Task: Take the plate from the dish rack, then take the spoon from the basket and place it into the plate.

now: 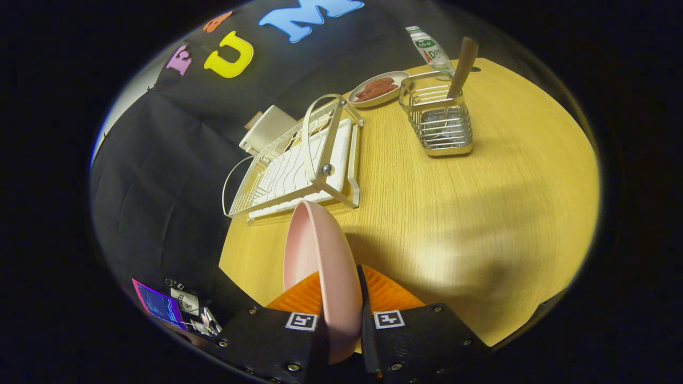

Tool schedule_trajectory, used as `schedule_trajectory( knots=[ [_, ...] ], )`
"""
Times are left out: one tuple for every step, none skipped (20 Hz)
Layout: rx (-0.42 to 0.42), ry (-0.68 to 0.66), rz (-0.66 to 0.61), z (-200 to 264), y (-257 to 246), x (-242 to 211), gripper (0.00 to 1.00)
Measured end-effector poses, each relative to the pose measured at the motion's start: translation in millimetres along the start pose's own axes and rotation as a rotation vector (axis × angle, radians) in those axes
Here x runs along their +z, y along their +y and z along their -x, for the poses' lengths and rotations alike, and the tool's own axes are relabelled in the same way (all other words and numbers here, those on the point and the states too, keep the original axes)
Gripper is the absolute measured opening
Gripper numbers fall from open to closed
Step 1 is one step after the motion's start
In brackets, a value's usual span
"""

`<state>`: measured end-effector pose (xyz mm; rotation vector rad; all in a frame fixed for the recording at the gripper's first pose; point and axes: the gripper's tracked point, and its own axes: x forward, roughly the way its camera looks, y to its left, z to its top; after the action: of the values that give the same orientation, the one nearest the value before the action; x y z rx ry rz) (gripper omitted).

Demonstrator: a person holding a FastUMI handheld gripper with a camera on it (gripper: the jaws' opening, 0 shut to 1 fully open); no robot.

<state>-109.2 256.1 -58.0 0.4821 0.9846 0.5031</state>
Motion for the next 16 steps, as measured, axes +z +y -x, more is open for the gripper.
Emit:
schedule_trajectory(
  knots=[
    [0.004,0.008,-0.005,-4,1,-1,0.24],
    [0.003,0.016,-0.001,-7,2,-4,0.24],
    [0.014,0.022,-0.004,-9,4,-3,0.24],
    [0.013,0.017,0.001,-13,5,-4,0.24],
    [0.011,0.004,0.008,-14,5,-1,0.24],
    [0.011,-0.013,0.018,-13,6,2,0.26],
    [-0.013,-0.017,0.041,-14,1,4,0.29],
    [-0.03,-0.013,0.066,-14,-2,6,0.34],
    [-0.061,-0.006,0.096,-9,-7,4,0.46],
    [-0.091,-0.017,0.129,-5,-13,8,0.51],
    [-0.116,-0.048,0.156,1,-16,13,0.53],
    [-0.137,-0.094,0.182,9,-18,24,0.53],
    [-0.151,-0.154,0.216,20,-17,35,0.53],
    [-0.169,-0.223,0.25,31,-16,49,0.53],
    [-0.181,-0.286,0.281,43,-14,60,0.53],
    [-0.199,-0.344,0.303,56,-13,71,0.53]
  ],
)
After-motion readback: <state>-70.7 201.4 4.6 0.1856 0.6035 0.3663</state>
